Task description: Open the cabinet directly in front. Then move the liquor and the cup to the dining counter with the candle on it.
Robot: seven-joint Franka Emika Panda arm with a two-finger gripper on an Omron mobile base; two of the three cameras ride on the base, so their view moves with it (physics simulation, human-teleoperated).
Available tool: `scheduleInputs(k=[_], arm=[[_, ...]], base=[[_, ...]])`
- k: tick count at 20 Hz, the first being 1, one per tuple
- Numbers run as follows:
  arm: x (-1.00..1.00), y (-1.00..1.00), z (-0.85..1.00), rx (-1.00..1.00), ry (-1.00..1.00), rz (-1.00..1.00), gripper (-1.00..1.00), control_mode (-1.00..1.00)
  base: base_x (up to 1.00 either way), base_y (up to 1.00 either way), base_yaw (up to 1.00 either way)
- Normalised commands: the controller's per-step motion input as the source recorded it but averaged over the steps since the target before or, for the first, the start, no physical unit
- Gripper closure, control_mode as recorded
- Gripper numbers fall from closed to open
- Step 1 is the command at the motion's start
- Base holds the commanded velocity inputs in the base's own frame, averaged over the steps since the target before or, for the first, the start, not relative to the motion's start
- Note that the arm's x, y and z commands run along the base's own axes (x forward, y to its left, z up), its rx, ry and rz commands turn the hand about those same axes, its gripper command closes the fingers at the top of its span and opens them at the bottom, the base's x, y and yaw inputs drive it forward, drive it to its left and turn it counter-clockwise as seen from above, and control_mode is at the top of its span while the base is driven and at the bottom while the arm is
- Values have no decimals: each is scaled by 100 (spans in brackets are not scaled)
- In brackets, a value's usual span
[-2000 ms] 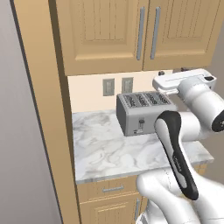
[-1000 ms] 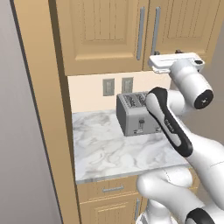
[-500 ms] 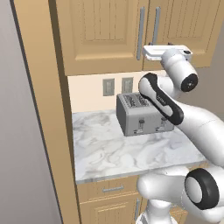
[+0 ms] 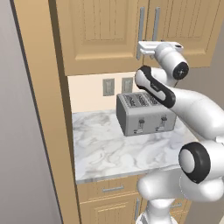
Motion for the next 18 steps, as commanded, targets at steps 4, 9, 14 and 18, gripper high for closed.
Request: scheduleInputs(k=[4, 9, 14, 18], arm=[[31, 0, 0, 0, 5, 0, 100, -100], [-9, -3, 1, 0, -3, 0, 100, -100], [-61, -37, 14, 1, -10, -11, 100, -100], [-92, -86, 8, 8, -9, -21, 100, -100]], base=[[0, 0, 0], [0, 0, 0], [0, 0, 0], [0, 0, 0]])
